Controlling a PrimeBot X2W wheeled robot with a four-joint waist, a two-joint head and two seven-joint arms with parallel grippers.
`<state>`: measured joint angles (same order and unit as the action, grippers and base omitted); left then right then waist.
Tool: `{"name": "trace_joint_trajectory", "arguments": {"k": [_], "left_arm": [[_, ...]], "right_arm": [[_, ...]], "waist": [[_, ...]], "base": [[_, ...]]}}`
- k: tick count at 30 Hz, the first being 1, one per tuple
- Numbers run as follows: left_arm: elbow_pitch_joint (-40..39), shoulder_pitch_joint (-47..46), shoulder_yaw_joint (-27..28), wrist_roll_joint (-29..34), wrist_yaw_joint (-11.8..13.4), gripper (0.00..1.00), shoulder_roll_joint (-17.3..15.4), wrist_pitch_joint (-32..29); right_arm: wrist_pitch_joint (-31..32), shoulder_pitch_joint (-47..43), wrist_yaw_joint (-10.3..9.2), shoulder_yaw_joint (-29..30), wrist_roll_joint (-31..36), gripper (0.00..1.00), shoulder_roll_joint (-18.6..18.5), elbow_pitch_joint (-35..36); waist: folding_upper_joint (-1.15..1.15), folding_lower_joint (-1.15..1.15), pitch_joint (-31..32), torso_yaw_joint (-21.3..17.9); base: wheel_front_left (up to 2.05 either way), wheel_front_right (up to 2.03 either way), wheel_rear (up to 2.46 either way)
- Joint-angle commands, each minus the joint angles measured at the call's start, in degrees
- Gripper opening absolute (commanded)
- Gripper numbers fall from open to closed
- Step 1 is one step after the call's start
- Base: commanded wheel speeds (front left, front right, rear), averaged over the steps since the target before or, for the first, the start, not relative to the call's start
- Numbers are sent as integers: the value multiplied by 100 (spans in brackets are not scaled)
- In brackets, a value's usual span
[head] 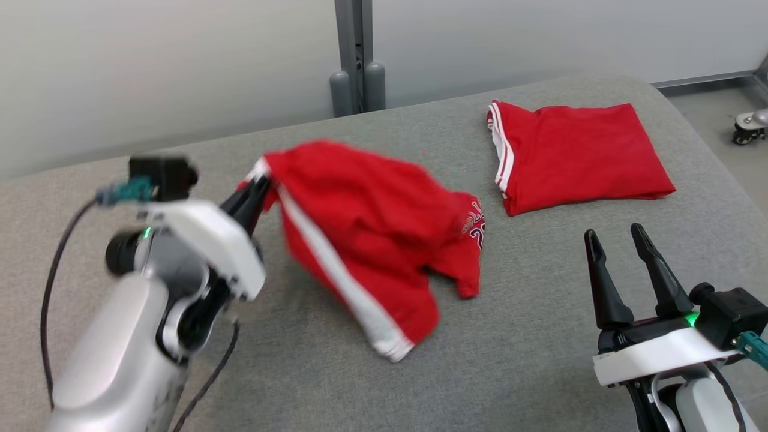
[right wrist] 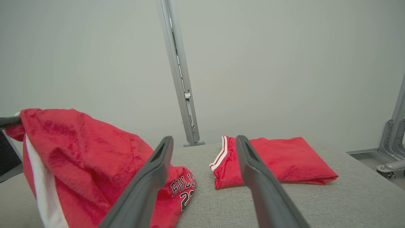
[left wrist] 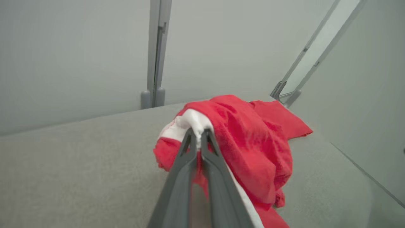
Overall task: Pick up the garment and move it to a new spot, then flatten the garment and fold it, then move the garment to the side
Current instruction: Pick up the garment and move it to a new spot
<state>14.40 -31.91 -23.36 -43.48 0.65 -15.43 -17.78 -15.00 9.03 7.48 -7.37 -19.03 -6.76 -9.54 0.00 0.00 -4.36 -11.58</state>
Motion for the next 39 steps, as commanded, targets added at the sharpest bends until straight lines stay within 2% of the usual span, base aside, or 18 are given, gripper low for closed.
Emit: {"name": "trace_joint_trajectory", "arguments": {"k": [1, 7, 14, 15, 17, 22, 26, 29, 34, 38, 39], "left_arm": [[173, 260, 86, -23, 49, 0, -65, 186], [1202, 1041, 277, 59, 55, 0, -188, 1057], [2162, 1068, 352, 96, 49, 0, -87, 1627], [2274, 1037, 363, 65, 24, 15, -58, 1682], [2539, 1007, 327, 92, -16, 100, -51, 1692], [2749, 912, 247, 216, -210, 100, -128, 1991], [2368, 1051, 247, 424, -248, 100, -382, 2474], [1775, 1315, 344, 565, -65, 100, -577, 2890], [465, 1941, 584, 837, 404, 100, -736, 3218], [-510, 2598, 817, 1086, 643, 100, -626, 3293], [-894, 2916, 1062, 1224, 737, 100, -485, 3296]], "right_arm": [[-25, -2, 3, 3, 28, 100, -36, -7], [-25, 34, 3, -21, 47, 100, -145, -4], [-25, 50, 3, -70, 33, 100, -283, -42], [-25, 45, 3, -77, 35, 100, -295, -48], [-24, 35, 3, -122, 37, 100, -318, -78], [-25, 0, 3, -208, 15, 100, -363, -132], [-24, -95, 3, -249, 1, 100, -406, -92], [-25, -213, 3, -184, 43, 100, -355, 66], [-25, -511, 3, 19, 216, 100, -81, 351], [-24, -760, 2, 46, 321, 100, 88, 577], [-24, -851, 2, 79, 342, 100, 144, 651]], "waist": [[0, 0, -29, 41], [0, 0, -78, 209], [0, 0, -27, 423], [0, 0, -11, 447], [0, 0, 17, 478], [0, 0, 124, 505], [0, 0, 232, 489], [0, 0, 297, 479], [0, 0, 290, 517], [0, 0, 253, 534], [0, 0, 222, 530]], "base": [[0, 0, 0], [0, 0, 0], [0, 0, 0], [0, 0, 0], [0, 0, 0], [0, 0, 0], [0, 0, 0], [0, 0, 0], [0, 0, 0], [0, 0, 0], [0, 0, 0]]}}
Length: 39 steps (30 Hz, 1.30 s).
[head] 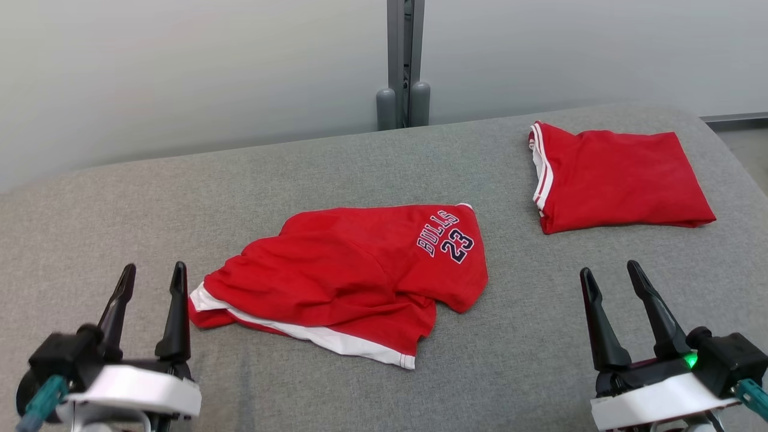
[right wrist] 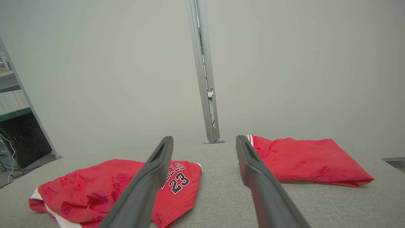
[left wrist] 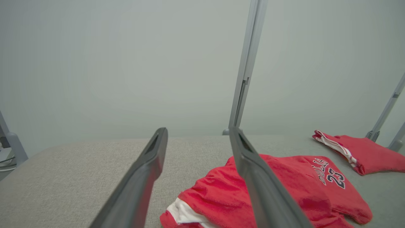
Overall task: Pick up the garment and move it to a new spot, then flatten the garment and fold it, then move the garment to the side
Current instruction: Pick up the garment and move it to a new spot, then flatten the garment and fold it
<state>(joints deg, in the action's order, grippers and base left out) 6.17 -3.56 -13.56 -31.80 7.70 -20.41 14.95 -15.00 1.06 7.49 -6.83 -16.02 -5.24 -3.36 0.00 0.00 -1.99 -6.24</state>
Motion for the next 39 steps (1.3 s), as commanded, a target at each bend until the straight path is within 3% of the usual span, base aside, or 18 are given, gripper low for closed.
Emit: {"name": "trace_joint_trajectory", "arguments": {"k": [1, 13, 31, 35, 39], "left_arm": [[-199, 251, 191, 142, 61, 100, 107, 24], [-588, 895, 753, 899, -209, 100, 790, 28], [-424, 927, 1103, 1276, -470, 100, 1127, 29], [-396, 891, 1120, 1303, -515, 100, 1177, 29], [-347, 743, 1048, 1347, -589, 100, 1240, 29]], "right_arm": [[-25, -94, 1, 46, 62, 100, 18, 62], [-24, -288, 2, 183, 150, 100, 25, 257], [-25, -246, 1, -64, 58, 100, -66, 52], [-23, -177, 2, -423, -103, 100, -129, -170], [384, 172, 1, -1060, -371, 100, -200, -941]], "waist": [[0, 0, -26, -7], [0, 0, 51, -17], [0, 0, 127, 166], [0, 0, 107, 214], [0, 0, 37, 416]], "base": [[0, 0, 0], [0, 0, 0], [0, 0, 0], [0, 0, 0], [0, 0, 0]]}}
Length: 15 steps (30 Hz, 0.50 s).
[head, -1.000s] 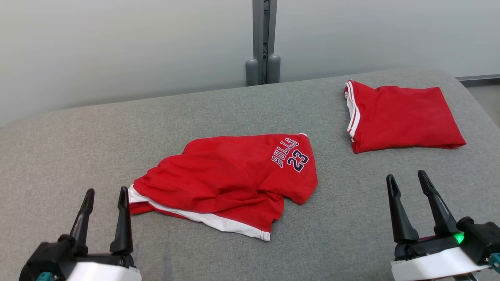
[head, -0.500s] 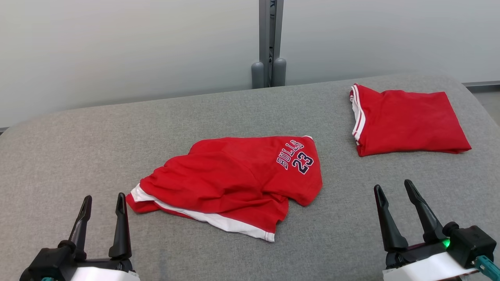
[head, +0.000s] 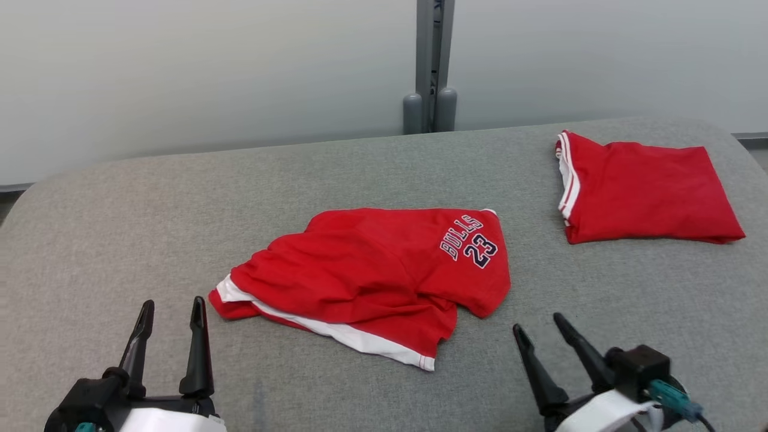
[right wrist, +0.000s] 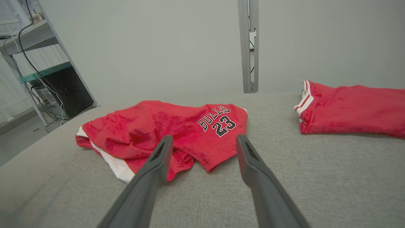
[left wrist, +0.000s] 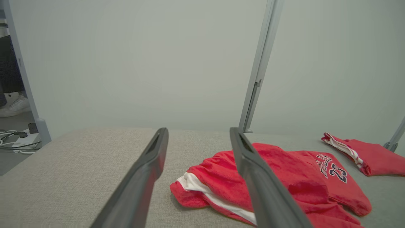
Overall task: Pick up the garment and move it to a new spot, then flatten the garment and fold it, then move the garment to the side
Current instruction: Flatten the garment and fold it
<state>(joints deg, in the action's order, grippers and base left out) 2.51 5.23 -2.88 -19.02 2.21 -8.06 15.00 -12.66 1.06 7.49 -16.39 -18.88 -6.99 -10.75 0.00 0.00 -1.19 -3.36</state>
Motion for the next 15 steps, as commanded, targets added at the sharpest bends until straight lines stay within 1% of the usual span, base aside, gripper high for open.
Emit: {"name": "trace_joint_trajectory", "arguments": {"k": [1, 4, 8, 9, 15], "left_arm": [[43, -171, -49, 63, -67, 100, 21, 24], [136, -261, -95, 64, -123, 100, 29, 23], [222, -378, -130, 83, -165, 100, 43, 23], [222, -378, -130, 83, -165, 100, 43, 23], [329, -446, -173, 77, -222, 100, 71, 16]], "right_arm": [[273, 299, 5, -287, -79, 100, -31, -401], [613, 614, 2, -536, -266, 100, 90, -968], [1120, 911, 2, -714, -571, 100, 236, -1572], [1120, 911, 2, -714, -571, 100, 236, -1572], [1512, 1140, 2, -769, -864, 100, 327, -2058]], "waist": [[0, 0, -58, 215], [0, 0, -89, 500], [0, 0, -109, 859], [0, 0, -109, 859], [0, 0, -109, 1215]], "base": [[0, 0, 0], [0, 0, 0], [0, 0, 0], [0, 0, 0], [0, 0, 0]]}}
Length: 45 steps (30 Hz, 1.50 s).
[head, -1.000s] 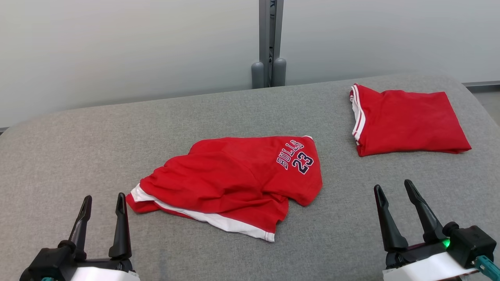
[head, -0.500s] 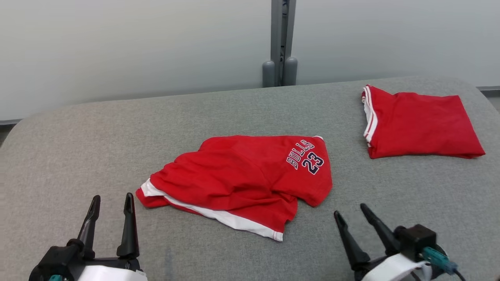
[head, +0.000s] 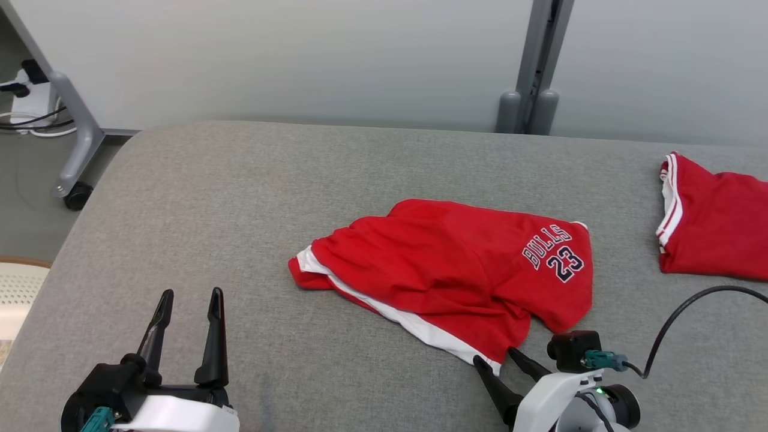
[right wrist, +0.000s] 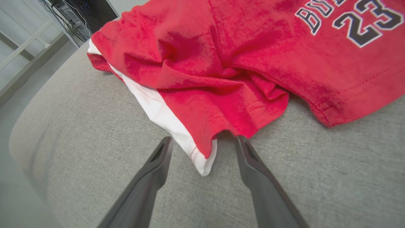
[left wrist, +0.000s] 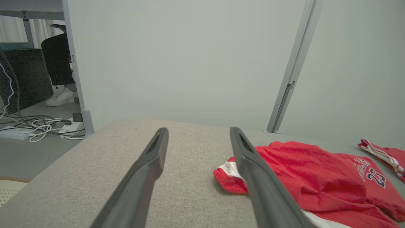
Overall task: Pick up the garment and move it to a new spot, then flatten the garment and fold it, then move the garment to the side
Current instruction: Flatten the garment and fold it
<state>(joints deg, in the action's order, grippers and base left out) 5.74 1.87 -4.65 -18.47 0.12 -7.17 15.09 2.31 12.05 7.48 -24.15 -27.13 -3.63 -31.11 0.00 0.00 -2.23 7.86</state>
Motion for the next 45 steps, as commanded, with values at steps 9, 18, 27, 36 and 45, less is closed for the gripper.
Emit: {"name": "trace_joint_trajectory", "arguments": {"k": [9, 18, 27, 36, 45], "left_arm": [[134, -145, 27, 7, -34, 100, 17, 8], [203, -68, 121, -33, -66, 100, -5, 8], [243, 12, 221, -64, -66, 100, -52, 8], [414, -28, 167, -123, -87, 100, -91, -75], [438, -103, 160, -153, -46, 100, -151, -96]], "right_arm": [[-109, 206, 3, -69, -71, 0, 34, -446], [77, 61, 2, -540, -758, 0, -281, 74], [755, -520, 3, -494, -1696, 0, -1649, 1715], [1477, -1004, 3, 112, -1827, 0, -2337, 2271], [1528, -1128, 2, 800, -1410, 100, -1929, 2220]], "waist": [[0, 0, 38, 186], [0, 0, 98, -284], [0, 0, 80, -893], [0, 0, 1, -1182], [0, 0, -19, -1168]], "base": [[0, 0, 0], [0, 0, 0], [0, 0, 0], [0, 0, 0], [0, 0, 0]]}}
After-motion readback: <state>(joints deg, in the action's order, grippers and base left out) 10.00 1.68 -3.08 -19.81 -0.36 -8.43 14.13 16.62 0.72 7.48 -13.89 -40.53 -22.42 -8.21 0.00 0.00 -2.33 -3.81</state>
